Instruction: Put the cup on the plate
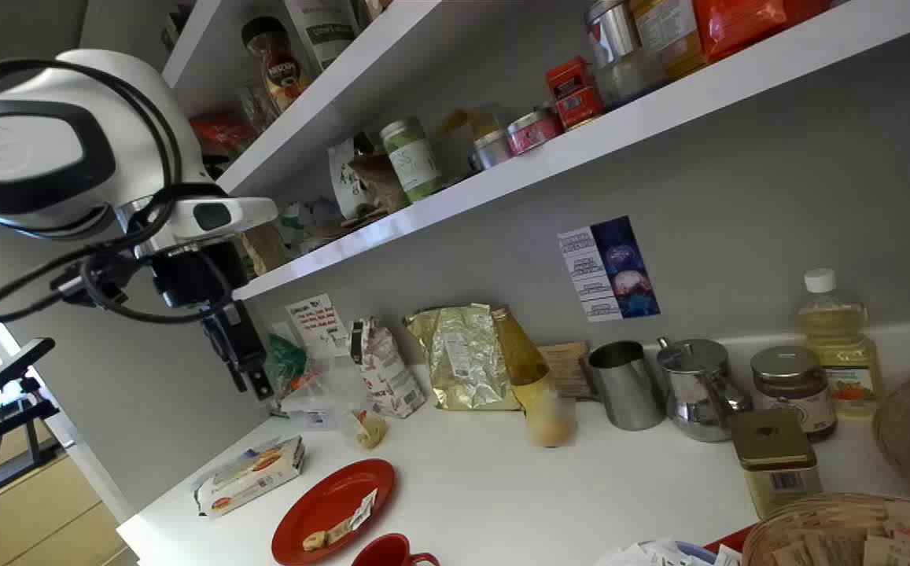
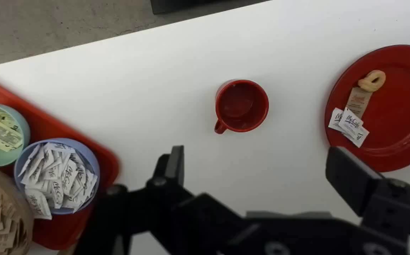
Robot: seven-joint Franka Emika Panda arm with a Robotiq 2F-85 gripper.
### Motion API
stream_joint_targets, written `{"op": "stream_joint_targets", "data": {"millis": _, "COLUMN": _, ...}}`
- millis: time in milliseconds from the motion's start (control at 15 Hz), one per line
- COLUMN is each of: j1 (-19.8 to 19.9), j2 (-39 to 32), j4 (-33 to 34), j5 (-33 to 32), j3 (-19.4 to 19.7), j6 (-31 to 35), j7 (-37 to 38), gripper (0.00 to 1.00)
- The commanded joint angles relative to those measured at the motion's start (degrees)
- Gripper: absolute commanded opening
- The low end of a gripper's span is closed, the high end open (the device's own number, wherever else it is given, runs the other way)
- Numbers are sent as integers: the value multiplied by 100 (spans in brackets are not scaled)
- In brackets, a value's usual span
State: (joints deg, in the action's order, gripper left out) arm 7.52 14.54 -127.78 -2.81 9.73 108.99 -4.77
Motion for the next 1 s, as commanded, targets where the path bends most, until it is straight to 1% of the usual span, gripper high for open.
{"op": "stream_joint_targets", "data": {"millis": 0, "j1": 27, "j2": -4, "j4": 11, "j5": 7, "j3": -23, "j6": -10, "j7": -7, "gripper": 100}}
{"op": "stream_joint_targets", "data": {"millis": 400, "j1": 27, "j2": -4, "j4": 11, "j5": 7, "j3": -23, "j6": -9, "j7": -7, "gripper": 100}}
{"op": "stream_joint_targets", "data": {"millis": 800, "j1": -12, "j2": -791, "j4": -27, "j5": 1076, "j3": 73, "j6": 639, "j7": -41, "gripper": 100}}
{"op": "stream_joint_targets", "data": {"millis": 933, "j1": 10, "j2": -1114, "j4": -49, "j5": 1243, "j3": 42, "j6": 941, "j7": 13, "gripper": 100}}
